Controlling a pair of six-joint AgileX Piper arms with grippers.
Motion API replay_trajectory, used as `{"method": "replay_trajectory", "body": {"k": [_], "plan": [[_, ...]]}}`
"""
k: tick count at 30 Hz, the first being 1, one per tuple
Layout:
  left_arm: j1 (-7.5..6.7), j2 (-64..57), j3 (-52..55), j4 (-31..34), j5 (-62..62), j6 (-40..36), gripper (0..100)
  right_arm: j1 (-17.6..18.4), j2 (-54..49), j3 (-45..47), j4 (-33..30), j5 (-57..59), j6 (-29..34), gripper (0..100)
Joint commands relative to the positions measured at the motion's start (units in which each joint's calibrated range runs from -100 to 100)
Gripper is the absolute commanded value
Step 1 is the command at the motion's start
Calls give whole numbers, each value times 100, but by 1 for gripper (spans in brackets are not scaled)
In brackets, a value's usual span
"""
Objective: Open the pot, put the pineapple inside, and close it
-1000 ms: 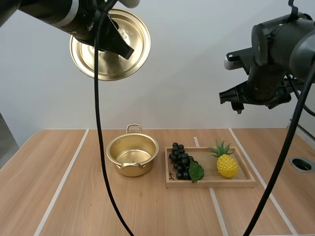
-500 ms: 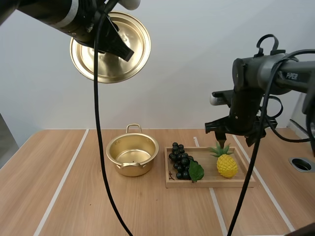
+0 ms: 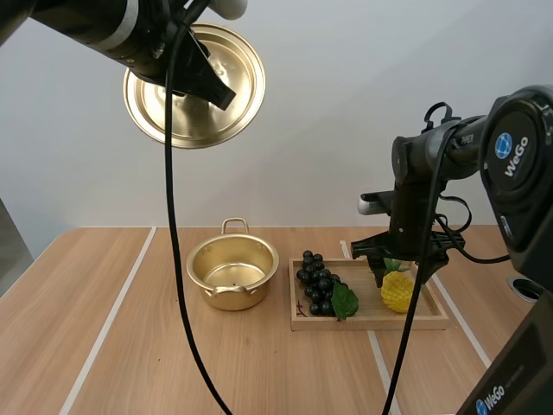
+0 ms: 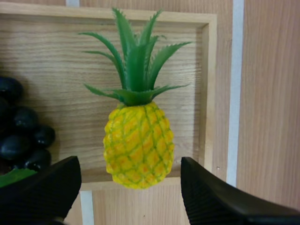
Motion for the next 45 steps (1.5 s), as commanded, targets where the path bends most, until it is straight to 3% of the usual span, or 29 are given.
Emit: {"method": "replay_trajectory", "body": {"k": [1, 25, 41, 43, 45], "plan": [[-17, -51, -60, -112, -199, -44, 0, -16, 152, 20, -3, -116, -62, 100], [-17, -51, -60, -112, -124, -44, 0, -16, 1021, 34, -438, -649, -62, 100], [-17, -51, -60, -112, -52, -44, 0, -16, 1063, 34, -638, -1251, -127, 100], [-17, -51, -60, -112, -52, -44, 0, -16, 1063, 34, -659, -1251, -131, 62], [-17, -51, -60, -112, -34, -44, 0, -16, 1063, 34, -670, -1251, -31, 10]]}}
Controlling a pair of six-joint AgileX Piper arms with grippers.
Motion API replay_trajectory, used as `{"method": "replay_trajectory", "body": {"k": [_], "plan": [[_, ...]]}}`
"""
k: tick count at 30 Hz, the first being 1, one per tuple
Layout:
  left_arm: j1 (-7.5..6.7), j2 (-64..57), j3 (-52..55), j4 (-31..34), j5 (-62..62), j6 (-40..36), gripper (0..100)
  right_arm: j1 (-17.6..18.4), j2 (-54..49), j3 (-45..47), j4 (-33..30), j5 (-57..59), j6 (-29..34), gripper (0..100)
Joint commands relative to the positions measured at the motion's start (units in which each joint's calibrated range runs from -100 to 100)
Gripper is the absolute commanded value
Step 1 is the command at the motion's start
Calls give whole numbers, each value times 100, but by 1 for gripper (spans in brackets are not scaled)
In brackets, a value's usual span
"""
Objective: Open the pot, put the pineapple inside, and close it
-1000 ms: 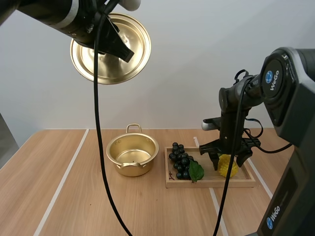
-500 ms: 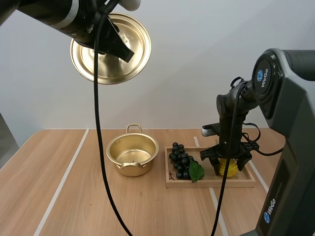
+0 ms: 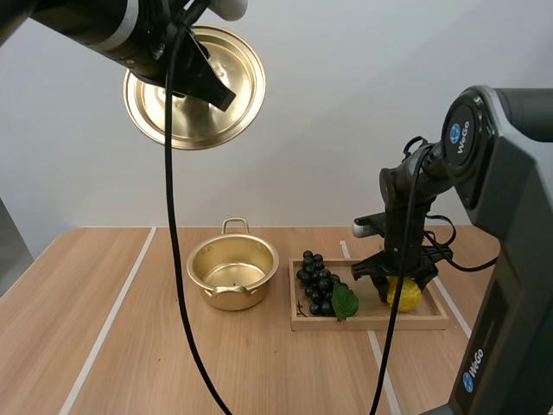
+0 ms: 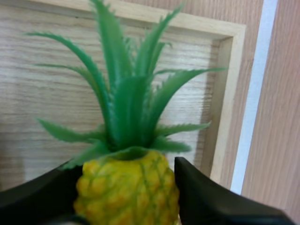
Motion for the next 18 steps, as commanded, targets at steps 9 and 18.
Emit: {"method": "replay_trajectory", "body": {"k": [9, 18], "plan": [[-17, -51, -60, -112, -405, -44, 0, -16, -33, 9, -161, 42, 220, 0], [-17, -135, -998, -112, -1922, -616, 0, -16, -470, -338, -161, 180, 220, 0]]}}
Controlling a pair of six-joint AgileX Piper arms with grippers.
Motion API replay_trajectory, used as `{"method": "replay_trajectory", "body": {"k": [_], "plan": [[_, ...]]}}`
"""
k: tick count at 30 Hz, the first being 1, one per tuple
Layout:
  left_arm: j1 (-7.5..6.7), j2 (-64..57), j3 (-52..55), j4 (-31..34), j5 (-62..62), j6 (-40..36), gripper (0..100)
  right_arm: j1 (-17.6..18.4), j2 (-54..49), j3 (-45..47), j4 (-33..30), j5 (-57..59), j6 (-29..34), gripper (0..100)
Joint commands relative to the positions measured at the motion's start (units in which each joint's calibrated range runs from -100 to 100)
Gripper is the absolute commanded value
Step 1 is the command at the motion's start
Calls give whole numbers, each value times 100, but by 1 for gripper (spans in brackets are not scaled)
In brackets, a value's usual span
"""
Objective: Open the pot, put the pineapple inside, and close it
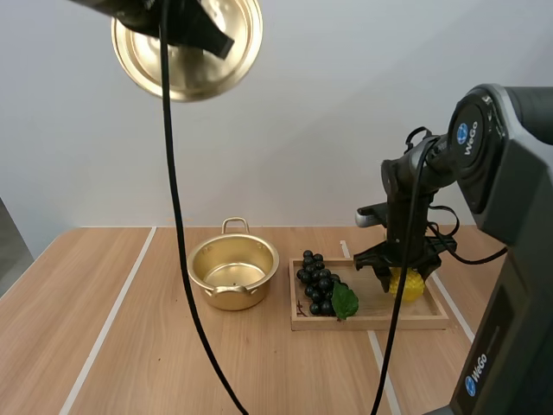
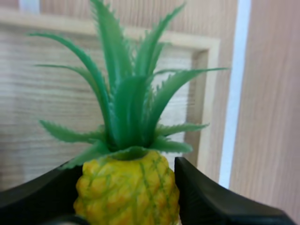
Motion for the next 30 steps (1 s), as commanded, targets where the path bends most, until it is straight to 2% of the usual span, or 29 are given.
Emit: {"method": "replay_trajectory", "body": {"k": [1, 3, 7, 10, 12, 16, 18, 21, 26, 30], "plan": [[-17, -83, -727, -112, -1055, -509, 0, -16, -358, -280, -26, 122, 25, 0], [8, -56, -1049, -112, -1251, -749, 0, -16, -542, -512, -26, 194, 14, 0], [213, -56, -1444, -112, -1850, -957, 0, -16, -940, -1232, -14, 442, -53, 0], [294, -56, -1754, -53, -1876, -957, 0, -16, -1238, -1814, 168, 511, -195, 0], [295, -56, -1935, -53, -1808, -957, 0, -8, -1426, -2238, 461, 617, -323, 0], [295, -56, -2282, -107, -1755, -957, 0, 144, -1648, -3214, 1504, 1186, -899, 0], [295, -56, -2423, -107, -1723, -957, 0, 318, -1661, -3629, 2047, 1550, -1153, 0], [295, -56, -2597, -107, -1689, -957, 0, 663, -1661, -3909, 2434, 1682, -1360, 0], [295, -56, -2774, -107, -1515, -957, 0, 1350, -1491, -3913, 2553, 1945, -1552, 0], [295, -56, -2888, -107, -1288, -957, 0, 1754, -1159, -3913, 2553, 2351, -1590, 0]]}}
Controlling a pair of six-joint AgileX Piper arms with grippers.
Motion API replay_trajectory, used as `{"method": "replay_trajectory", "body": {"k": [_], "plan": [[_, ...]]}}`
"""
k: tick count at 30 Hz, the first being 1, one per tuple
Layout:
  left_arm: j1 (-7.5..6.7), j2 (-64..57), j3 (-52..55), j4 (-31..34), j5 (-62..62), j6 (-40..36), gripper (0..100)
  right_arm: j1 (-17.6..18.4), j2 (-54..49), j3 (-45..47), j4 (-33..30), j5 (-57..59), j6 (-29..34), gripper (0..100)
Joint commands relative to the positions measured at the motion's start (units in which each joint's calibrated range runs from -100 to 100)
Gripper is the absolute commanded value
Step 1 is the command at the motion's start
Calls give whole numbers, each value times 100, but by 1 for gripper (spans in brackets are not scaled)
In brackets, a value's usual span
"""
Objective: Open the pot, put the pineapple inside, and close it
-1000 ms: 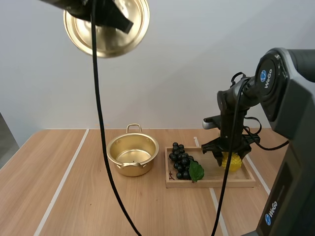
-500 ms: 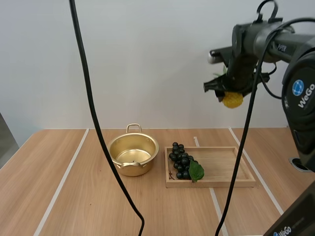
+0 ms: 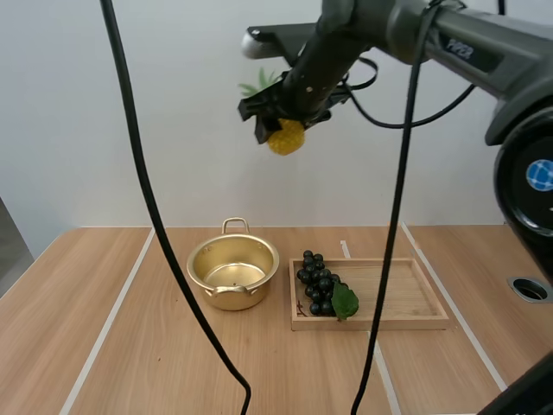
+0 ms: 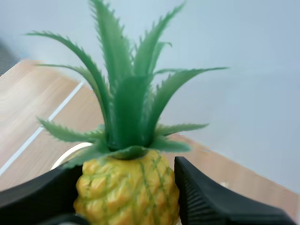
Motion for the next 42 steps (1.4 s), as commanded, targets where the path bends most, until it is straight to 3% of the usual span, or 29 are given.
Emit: {"method": "replay_trajectory", "body": {"k": [1, 9, 20, 42], "plan": [[5, -33, -124, -103, 118, -60, 0, 306, 297, -27, 15, 377, -120, 0], [5, -45, -207, -65, 789, 75, 0, 673, 1269, -27, 26, 728, -531, 0], [5, -45, -207, 178, 1238, 75, 0, 684, 2287, -27, 52, 728, -550, 0], [5, -31, -207, 299, 1308, 75, 0, 684, 2600, 712, 63, 728, -969, 0]]}}
